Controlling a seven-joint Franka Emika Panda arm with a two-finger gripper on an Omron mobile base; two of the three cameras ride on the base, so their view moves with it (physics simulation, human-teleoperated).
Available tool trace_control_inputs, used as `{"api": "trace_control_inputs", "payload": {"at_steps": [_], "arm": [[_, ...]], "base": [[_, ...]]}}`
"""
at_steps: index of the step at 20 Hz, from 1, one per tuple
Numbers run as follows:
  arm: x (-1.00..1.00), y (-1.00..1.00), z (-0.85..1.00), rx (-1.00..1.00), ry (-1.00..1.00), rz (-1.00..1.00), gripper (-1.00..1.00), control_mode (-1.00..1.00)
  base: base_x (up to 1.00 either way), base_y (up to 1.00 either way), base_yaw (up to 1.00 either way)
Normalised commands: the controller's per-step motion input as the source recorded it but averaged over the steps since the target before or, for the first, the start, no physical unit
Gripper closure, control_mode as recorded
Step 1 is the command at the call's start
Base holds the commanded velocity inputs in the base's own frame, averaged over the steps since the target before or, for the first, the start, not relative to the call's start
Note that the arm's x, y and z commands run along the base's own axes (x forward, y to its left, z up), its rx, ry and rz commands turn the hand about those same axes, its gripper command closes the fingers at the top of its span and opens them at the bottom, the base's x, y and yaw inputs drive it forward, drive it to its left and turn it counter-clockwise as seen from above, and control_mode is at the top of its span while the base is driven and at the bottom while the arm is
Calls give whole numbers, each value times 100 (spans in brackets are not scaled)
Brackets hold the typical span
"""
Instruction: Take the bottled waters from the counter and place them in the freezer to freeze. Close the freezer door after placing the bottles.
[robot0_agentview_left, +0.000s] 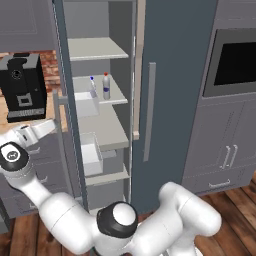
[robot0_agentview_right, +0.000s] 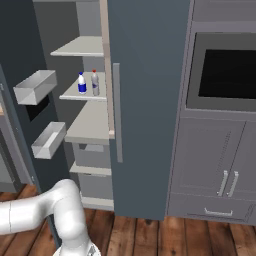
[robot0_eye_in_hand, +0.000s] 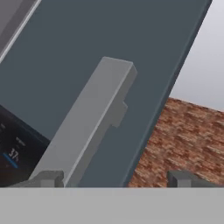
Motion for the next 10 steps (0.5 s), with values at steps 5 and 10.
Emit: {"api": "trace_control_inputs", "payload": {"at_steps": [5, 10], "arm": [[0, -34, 0, 1, 0, 1, -100, -100], [11, -65, 0, 0, 0, 1, -100, -100]], "base": [[0, 0, 0], [0, 0, 0]]}}
